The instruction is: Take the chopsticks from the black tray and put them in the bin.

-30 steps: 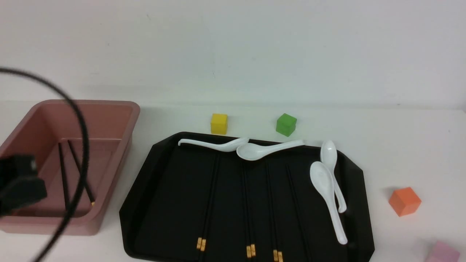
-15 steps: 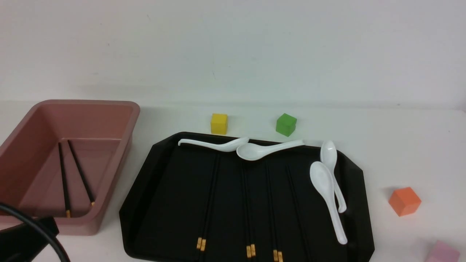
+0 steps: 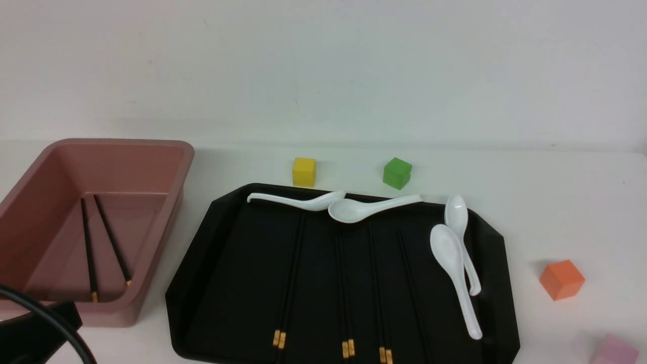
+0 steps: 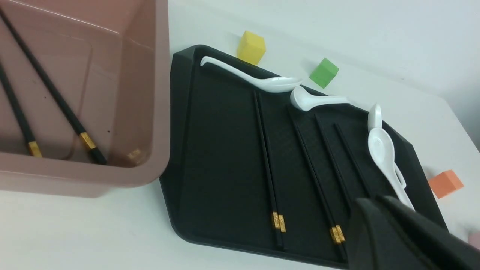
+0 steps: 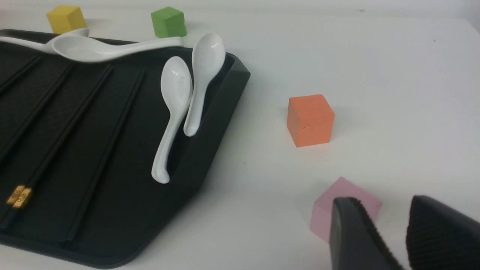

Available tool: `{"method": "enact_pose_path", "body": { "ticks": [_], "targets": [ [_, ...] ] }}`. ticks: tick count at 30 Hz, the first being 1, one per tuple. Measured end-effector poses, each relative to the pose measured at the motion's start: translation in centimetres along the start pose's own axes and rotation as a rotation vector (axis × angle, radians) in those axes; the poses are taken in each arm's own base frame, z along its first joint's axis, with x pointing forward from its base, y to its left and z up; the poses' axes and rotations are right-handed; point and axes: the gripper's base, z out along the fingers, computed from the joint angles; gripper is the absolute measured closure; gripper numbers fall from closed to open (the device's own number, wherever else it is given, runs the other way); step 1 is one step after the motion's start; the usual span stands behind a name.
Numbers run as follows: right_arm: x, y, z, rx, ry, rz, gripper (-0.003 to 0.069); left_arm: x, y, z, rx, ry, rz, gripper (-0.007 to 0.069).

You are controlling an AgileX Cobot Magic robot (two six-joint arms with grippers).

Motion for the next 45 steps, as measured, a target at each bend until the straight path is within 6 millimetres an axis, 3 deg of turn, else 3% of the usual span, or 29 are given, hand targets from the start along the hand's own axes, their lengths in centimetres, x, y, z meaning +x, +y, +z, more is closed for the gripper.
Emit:
{"method": "enact_pose_path", "body": {
  "ticks": [11,21,27,33,45],
  "targets": [
    [0.0,0.0,0.0,0.000,0.000,0.000,0.0419,0.3,0.6,-0.4,-0.052,-0.043,0.088,0.0637],
    [0.0,0.0,0.0,0.000,0.000,0.000,0.0419,5.4,5.6,-0.1,-0.315,-0.109,0.104,0.0636],
    [0.0,0.0,0.0,0.000,0.000,0.000,0.0419,8.3,7.1,0.3,-0.287,-0.125,0.148,0.0631],
    [0.0,0.0,0.0,0.000,0.000,0.000,0.0419,8.7,7.0,0.0,-0.234,-0.161,0.143,0.0626],
    [0.0,0.0,0.0,0.000,0.000,0.000,0.0419,8.8,7.3,-0.1,-0.295,-0.172,0.092,0.0620]
  ]
}}
